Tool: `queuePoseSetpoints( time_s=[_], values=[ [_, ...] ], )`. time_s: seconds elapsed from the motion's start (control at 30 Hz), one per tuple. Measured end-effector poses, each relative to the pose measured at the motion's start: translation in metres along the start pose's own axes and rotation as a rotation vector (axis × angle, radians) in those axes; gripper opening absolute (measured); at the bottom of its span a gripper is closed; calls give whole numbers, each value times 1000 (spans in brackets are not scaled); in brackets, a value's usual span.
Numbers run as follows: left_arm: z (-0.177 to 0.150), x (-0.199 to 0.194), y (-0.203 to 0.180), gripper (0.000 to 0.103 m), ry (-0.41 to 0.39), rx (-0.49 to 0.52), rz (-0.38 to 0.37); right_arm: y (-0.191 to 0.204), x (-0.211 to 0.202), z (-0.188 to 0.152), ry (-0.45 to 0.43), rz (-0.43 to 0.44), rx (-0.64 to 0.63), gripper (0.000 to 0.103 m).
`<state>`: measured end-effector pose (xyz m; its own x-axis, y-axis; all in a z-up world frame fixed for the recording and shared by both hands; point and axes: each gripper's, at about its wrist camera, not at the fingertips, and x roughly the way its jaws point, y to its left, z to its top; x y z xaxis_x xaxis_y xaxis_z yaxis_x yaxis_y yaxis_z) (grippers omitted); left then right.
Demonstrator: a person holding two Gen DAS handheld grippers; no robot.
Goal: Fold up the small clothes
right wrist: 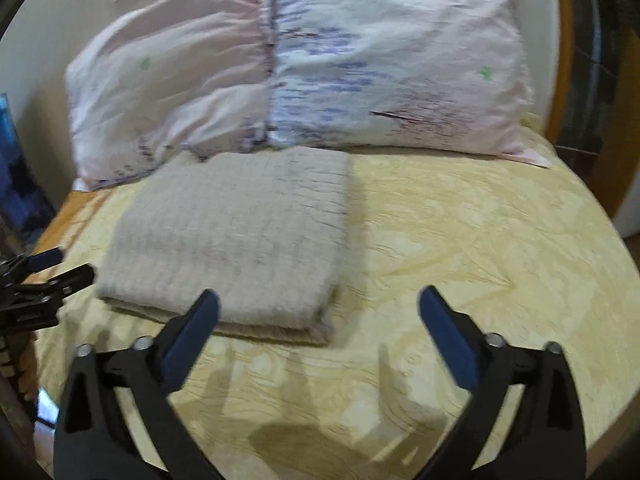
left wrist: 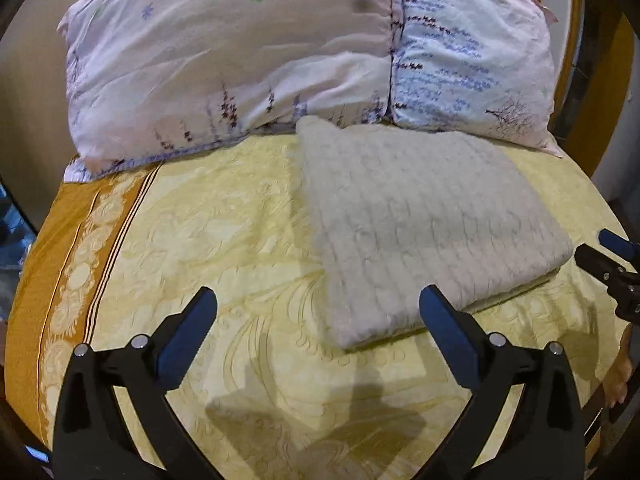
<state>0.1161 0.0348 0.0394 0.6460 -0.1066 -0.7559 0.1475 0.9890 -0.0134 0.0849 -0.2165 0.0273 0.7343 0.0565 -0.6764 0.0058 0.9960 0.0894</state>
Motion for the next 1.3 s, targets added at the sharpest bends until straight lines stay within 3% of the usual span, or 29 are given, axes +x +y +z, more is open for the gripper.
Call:
queuePoseSetpoints(
  time_s=[0.2,0.4,0.77,1.3],
  values=[
    [-13,-3,-8,101,35,-29,-38,3,0,-12,31,-92,4,102],
    [-30,6,-20,101,61,-4,-1,9,7,-25,82,-43,18,102],
    [-50,35,-28,101,148,-14,14,36,27,-40,146,-73,-50,102],
    [-51,41,-31,101,150,-25,28,39,38,-46,180,-65,-47,102]
  ],
)
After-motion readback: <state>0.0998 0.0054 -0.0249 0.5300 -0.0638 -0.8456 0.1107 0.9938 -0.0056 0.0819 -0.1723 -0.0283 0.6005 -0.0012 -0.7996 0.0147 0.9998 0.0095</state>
